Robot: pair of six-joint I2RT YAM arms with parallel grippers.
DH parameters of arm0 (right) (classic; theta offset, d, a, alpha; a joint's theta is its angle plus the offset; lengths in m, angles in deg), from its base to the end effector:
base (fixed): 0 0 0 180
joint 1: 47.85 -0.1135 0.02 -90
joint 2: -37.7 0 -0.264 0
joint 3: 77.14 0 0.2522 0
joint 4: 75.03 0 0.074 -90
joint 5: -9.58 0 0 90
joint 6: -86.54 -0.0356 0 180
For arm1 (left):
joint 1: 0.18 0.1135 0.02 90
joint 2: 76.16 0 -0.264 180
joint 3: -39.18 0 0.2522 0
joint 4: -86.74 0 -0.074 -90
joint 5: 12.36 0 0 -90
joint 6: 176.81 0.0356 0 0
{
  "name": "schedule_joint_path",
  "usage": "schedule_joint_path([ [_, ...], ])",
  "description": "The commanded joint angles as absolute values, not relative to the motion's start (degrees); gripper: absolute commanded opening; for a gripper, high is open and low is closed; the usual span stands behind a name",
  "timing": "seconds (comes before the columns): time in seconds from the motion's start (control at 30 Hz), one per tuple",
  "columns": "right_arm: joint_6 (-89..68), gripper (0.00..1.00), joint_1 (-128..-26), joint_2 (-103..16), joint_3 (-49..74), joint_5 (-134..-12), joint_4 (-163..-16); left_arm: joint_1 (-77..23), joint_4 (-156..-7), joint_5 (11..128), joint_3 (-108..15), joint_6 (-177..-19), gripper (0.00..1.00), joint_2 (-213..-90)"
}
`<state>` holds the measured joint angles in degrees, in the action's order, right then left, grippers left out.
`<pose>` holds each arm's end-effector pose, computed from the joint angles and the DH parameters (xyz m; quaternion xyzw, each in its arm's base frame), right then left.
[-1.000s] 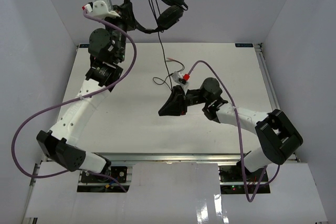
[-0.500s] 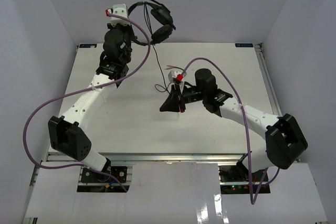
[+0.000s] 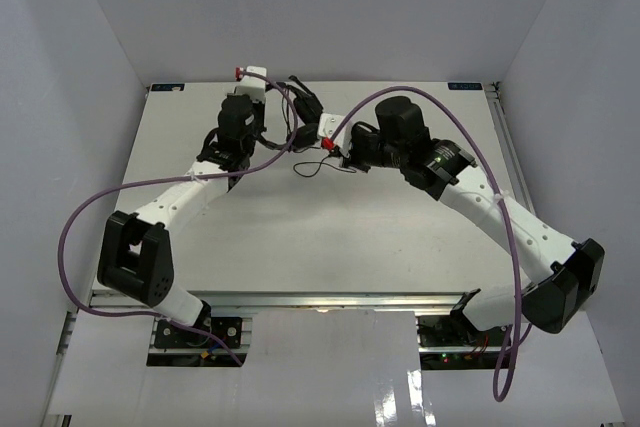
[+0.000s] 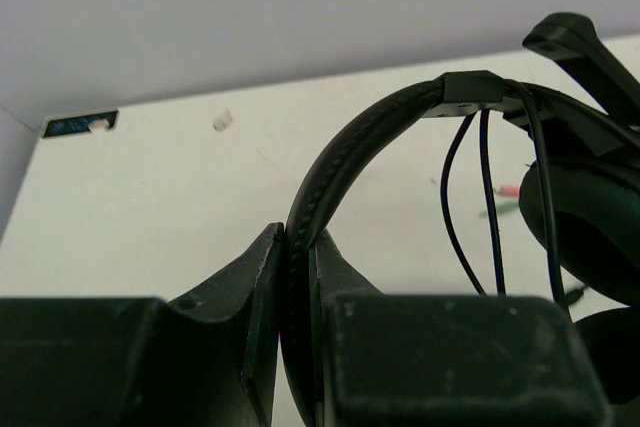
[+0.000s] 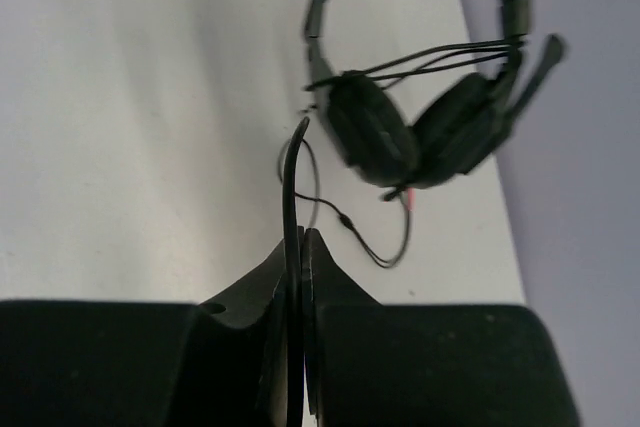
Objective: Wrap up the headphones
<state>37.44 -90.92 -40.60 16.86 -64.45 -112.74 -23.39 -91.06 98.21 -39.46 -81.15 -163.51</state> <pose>0.2195 0.2186 0.3997 -0.6070 0.5583 0.1256 0.5514 0.3381 -0.1314 0.3187 0.0791 0.7631 0.0405 0.6401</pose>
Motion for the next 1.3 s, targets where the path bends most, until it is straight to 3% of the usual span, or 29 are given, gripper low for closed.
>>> schedule_joint_path([
  [0.0,49.89,0.08,-91.36,-37.82,19.28,-82.78,-111.01,-27.52,-92.92,91.31,-35.98,-83.31,0.0,-161.96],
  [0.33,51.09,0.08,-90.89,-40.34,20.85,-88.07,-105.12,-37.08,-93.35,82.52,-23.88,-83.29,0.0,-154.49],
  [0.7,47.14,0.08,-85.55,-41.98,16.1,-85.54,-99.61,-40.35,-91.69,73.51,-17.04,-85.78,0.0,-140.11],
  [1.27,27.26,0.08,-70.11,-46.64,15.93,-52.8,-98.67,-40.78,-90.14,71.34,-22.39,-91.63,0.0,-129.93],
])
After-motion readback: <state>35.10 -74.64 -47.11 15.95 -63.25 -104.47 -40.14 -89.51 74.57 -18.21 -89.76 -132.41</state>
